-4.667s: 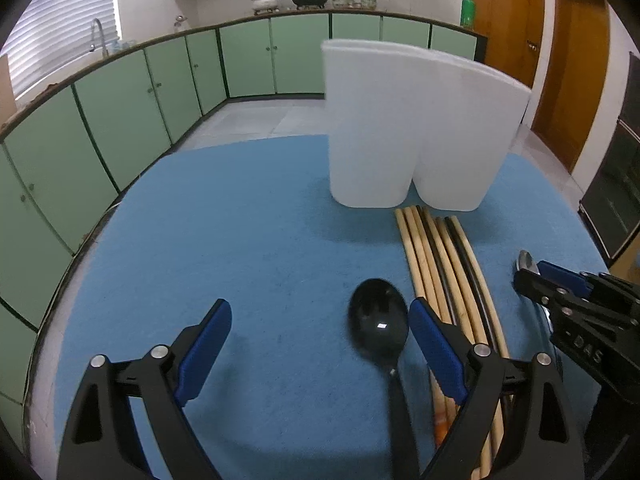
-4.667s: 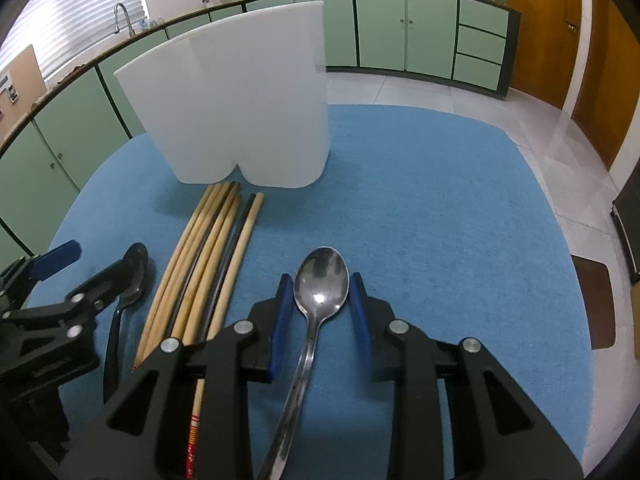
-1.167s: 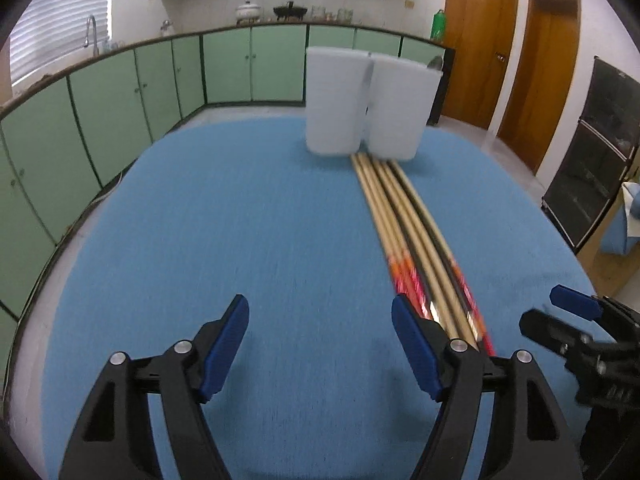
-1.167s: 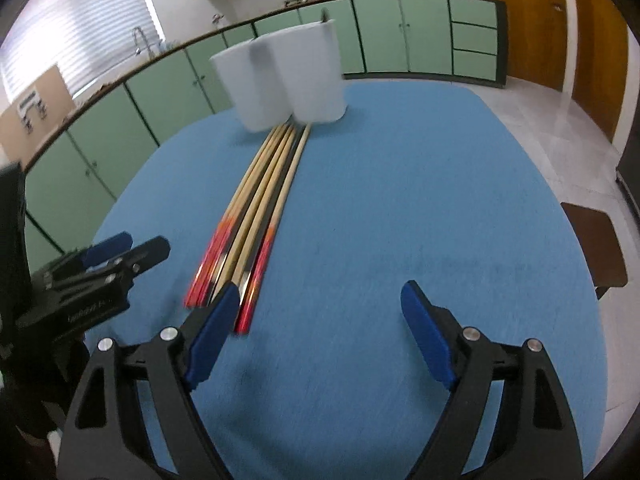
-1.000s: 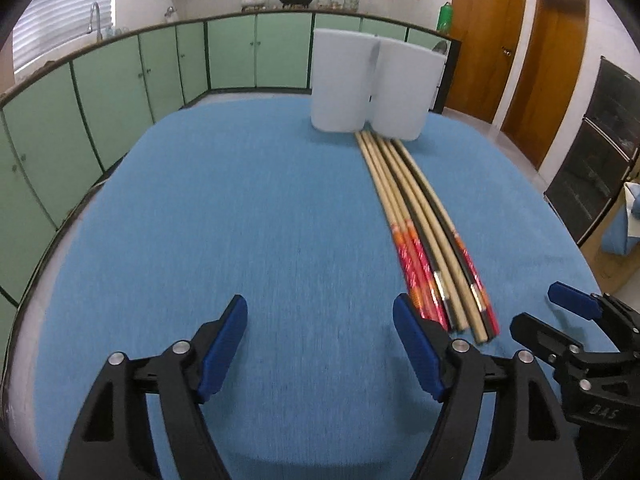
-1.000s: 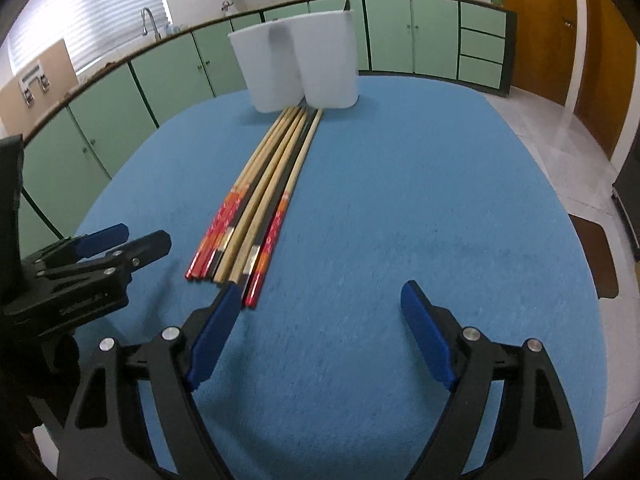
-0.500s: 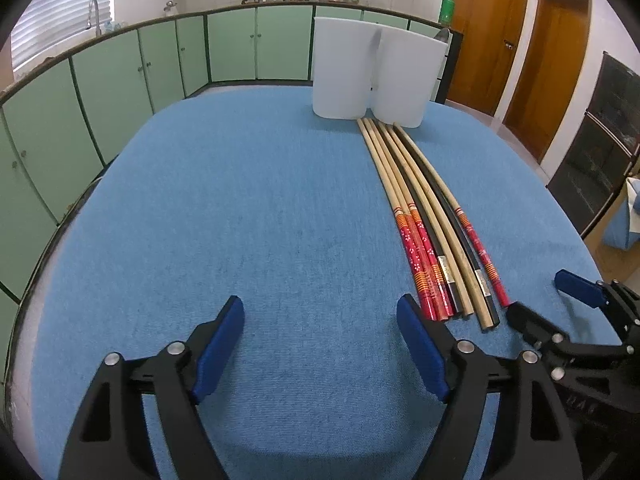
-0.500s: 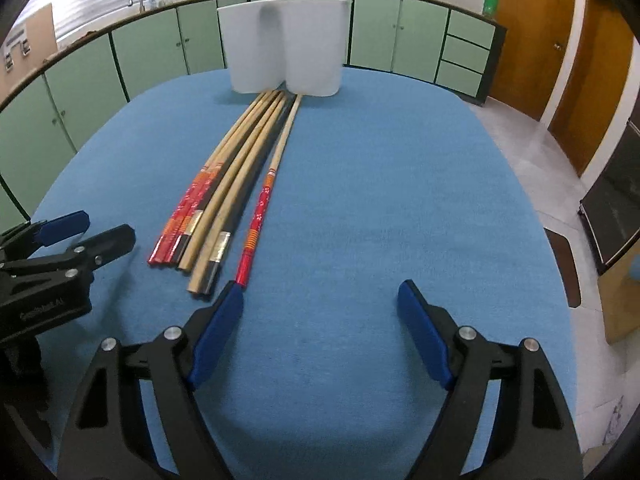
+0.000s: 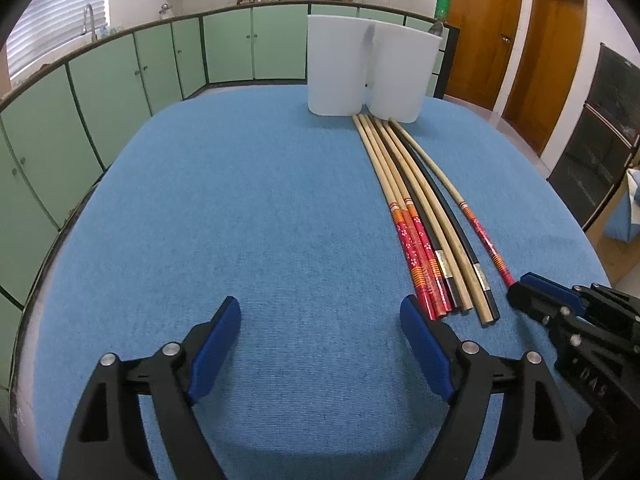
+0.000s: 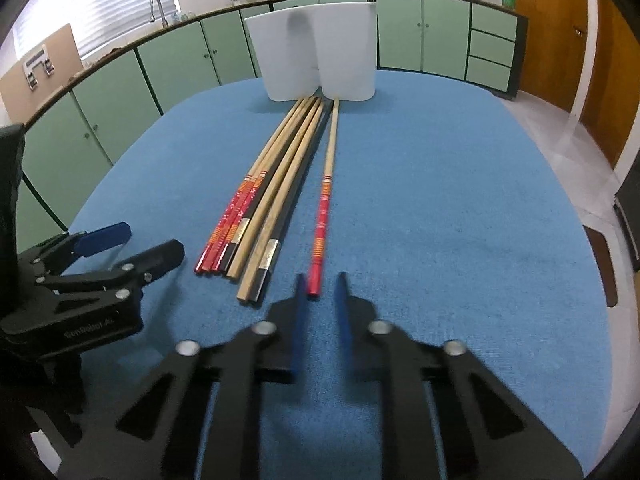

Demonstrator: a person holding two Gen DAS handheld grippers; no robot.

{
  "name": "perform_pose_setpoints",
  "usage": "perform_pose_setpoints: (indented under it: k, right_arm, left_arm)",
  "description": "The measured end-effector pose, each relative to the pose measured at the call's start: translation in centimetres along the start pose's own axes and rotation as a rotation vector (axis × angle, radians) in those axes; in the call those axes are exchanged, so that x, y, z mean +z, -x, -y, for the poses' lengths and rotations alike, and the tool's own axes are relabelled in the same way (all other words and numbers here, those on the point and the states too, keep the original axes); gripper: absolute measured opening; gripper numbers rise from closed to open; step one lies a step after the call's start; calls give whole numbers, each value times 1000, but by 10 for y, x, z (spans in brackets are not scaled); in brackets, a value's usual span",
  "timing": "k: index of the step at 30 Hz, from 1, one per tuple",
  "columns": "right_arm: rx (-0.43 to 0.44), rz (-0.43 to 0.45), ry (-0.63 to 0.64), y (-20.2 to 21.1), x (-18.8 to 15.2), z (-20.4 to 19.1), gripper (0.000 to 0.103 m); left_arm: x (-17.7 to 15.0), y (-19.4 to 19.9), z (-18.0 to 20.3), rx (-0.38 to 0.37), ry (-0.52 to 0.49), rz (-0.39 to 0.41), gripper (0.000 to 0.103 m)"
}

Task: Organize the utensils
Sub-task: 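Move both tools back over the chopstick bundle, then grasp one red chopstick with the right tool while the left tool grasps another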

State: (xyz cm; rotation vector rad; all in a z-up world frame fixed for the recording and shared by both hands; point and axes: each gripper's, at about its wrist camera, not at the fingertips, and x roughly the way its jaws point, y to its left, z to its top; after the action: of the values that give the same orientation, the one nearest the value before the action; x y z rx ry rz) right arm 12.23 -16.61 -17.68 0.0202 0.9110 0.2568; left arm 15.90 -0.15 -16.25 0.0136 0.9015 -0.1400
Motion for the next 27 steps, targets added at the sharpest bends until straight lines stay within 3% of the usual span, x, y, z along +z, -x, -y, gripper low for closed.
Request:
perform_pose_setpoints:
  k: [10,16,22,27]
  right_arm:
    - [-2,3,-22,5,-4,14,5]
    - [0,4,-24,5,-4,15,5]
    - [6,3,-18,6,-5,16,6]
    - [10,4,-10,5,-5,13,9]
  left_arm:
    - [-2,2,12,-47,-30,-9,81]
    - [-3,-3,22,2,-84,-31,83]
    - [-5,1,2,70,-17,-23,84]
    - [-5,4,-5,47,5,-15,82]
